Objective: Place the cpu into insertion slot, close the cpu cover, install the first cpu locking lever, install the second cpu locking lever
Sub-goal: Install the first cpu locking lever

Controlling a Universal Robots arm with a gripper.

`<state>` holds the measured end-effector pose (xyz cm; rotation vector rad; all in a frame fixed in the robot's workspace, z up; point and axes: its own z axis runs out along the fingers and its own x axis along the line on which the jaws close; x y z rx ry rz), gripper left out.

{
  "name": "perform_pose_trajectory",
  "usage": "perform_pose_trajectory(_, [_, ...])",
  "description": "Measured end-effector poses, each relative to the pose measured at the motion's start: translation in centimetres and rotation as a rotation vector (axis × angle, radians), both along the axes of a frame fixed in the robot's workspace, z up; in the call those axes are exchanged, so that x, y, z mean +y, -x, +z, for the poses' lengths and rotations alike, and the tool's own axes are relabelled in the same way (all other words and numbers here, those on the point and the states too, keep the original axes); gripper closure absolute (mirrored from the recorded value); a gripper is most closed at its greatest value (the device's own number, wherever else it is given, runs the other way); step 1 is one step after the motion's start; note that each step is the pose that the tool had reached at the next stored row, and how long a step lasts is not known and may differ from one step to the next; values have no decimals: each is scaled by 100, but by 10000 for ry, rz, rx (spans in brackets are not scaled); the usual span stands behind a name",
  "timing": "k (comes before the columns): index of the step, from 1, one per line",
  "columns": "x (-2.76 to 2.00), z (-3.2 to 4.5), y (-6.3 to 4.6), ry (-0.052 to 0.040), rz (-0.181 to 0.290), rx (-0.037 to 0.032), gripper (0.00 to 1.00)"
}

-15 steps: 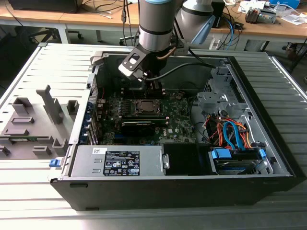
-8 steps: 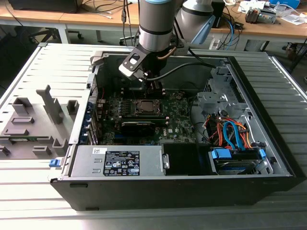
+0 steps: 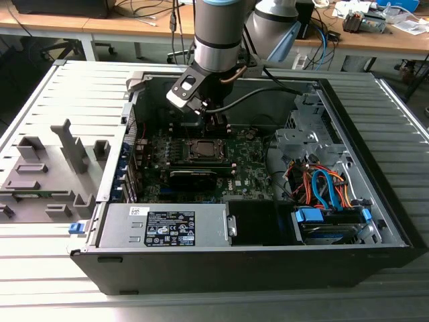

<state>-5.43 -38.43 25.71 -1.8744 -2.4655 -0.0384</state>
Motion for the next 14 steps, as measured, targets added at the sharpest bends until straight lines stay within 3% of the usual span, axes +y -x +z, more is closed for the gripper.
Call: perform_pose_trajectory(14, [0, 0, -2, 5, 176, 1, 89])
